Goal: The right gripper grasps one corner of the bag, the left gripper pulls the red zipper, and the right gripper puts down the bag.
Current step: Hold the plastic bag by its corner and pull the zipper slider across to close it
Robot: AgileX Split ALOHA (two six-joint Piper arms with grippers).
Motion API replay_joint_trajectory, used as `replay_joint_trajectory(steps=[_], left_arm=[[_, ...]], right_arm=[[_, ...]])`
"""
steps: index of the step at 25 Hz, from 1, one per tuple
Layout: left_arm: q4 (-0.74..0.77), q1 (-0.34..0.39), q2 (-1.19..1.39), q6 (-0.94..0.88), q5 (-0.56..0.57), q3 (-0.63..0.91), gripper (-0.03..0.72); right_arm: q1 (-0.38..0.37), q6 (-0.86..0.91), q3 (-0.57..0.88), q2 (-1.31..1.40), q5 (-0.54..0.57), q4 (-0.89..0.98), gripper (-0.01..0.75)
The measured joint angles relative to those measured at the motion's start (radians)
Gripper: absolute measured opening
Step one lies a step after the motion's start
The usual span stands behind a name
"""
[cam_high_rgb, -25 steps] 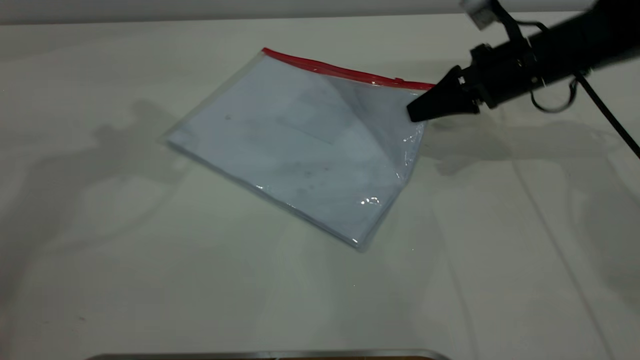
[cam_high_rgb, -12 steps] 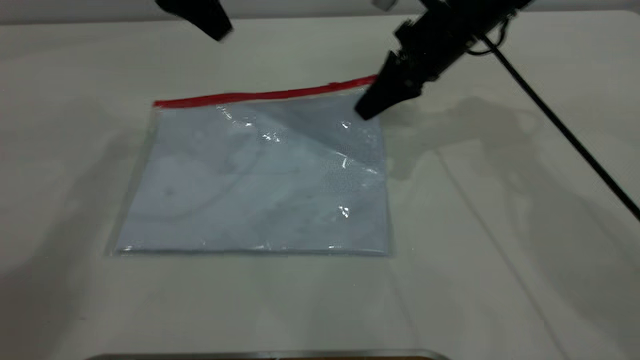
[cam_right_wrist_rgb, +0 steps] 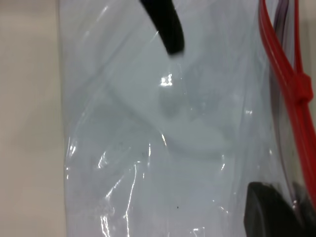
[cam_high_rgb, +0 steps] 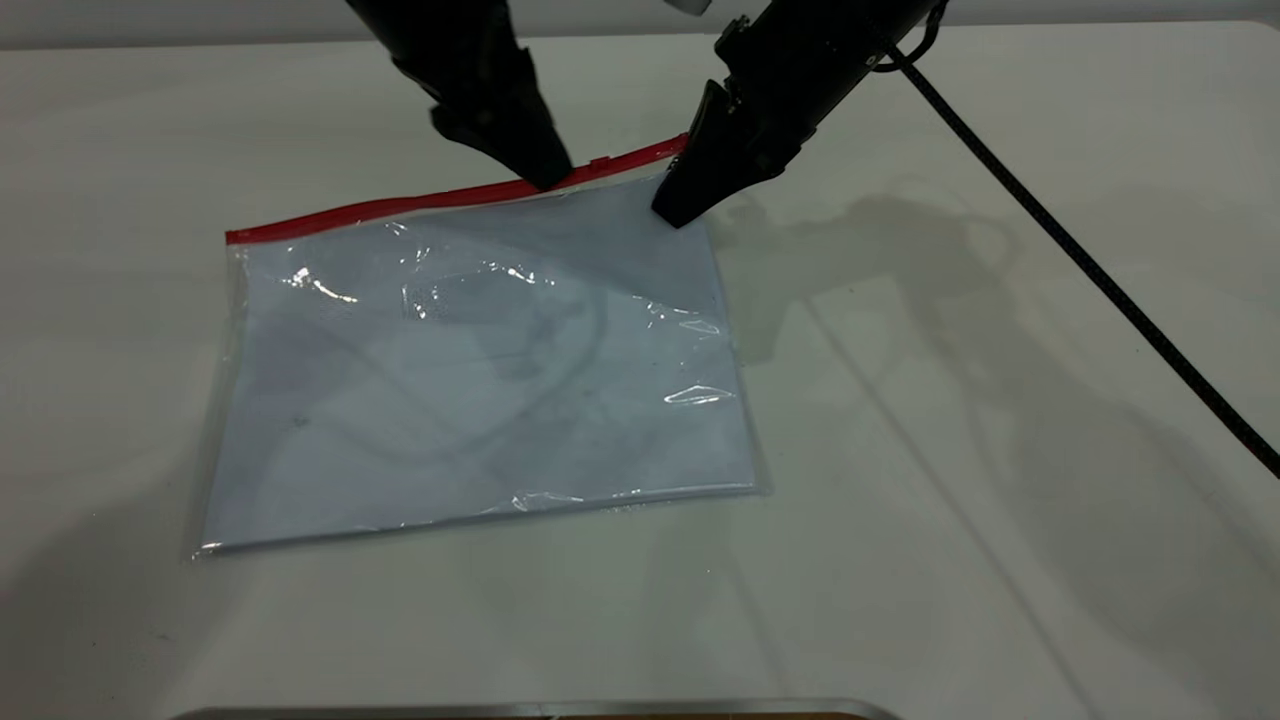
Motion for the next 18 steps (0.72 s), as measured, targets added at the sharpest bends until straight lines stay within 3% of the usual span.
replay_joint_trajectory(steps=[11,18], left_arm=[[-0.176,-0.002,0.051,0.163,-0.059,0.0,0.565],[-0.203,-0.002,0.064,0.186,-0.075,0.0,0.565]], right_arm=[[0.004,-0.001,0.0,0.0,-0.003,-0.007,0.032],[0.005,-0.003,0.0,0.0,-0.005,-0.007,0.032]])
